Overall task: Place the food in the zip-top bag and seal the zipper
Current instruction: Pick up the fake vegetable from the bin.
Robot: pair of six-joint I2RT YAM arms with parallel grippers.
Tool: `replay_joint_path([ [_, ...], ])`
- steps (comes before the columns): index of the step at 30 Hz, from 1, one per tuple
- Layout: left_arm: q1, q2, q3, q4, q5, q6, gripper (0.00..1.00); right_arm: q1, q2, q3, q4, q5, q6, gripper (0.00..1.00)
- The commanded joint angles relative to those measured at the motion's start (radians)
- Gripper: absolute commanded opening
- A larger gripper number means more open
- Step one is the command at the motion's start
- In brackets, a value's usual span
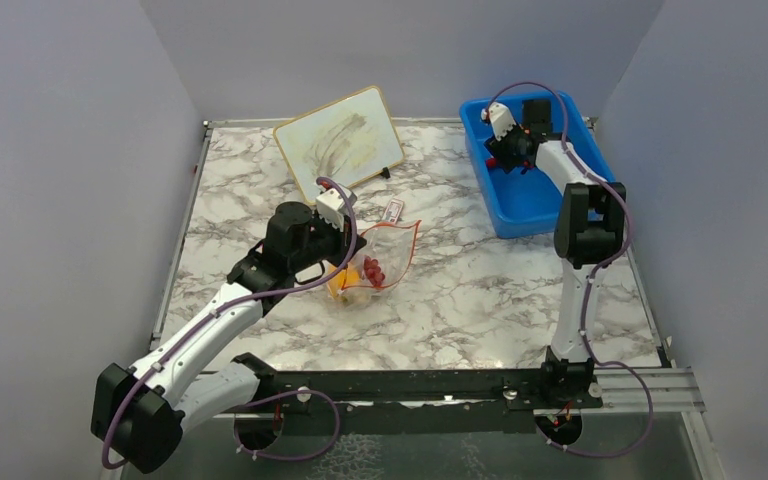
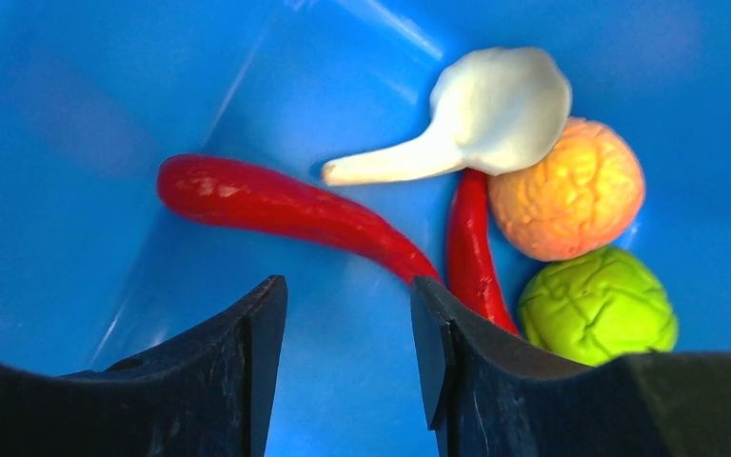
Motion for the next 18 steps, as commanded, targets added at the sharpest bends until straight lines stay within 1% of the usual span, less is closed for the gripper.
replay_joint_path([
  [1,0.006,0.002,-0.001,0.02,0.014,0.016,0.0,-0.014,0.06,0.094,0.0,-0.025,-0.08,0.51],
  [6,0.007,-0.002,-0.004,0.021,0.009,0.016,0.0,-0.03,0.121,0.172,-0.07,-0.081,-0.138,0.5],
  [11,0.009,0.002,0.0,0.022,0.016,0.015,0.0,-0.032,0.158,0.209,-0.098,-0.076,-0.161,0.49],
  [18,0.01,-0.001,-0.003,0.024,0.014,0.018,0.0,-0.032,0.186,0.224,-0.074,-0.094,-0.19,0.49],
])
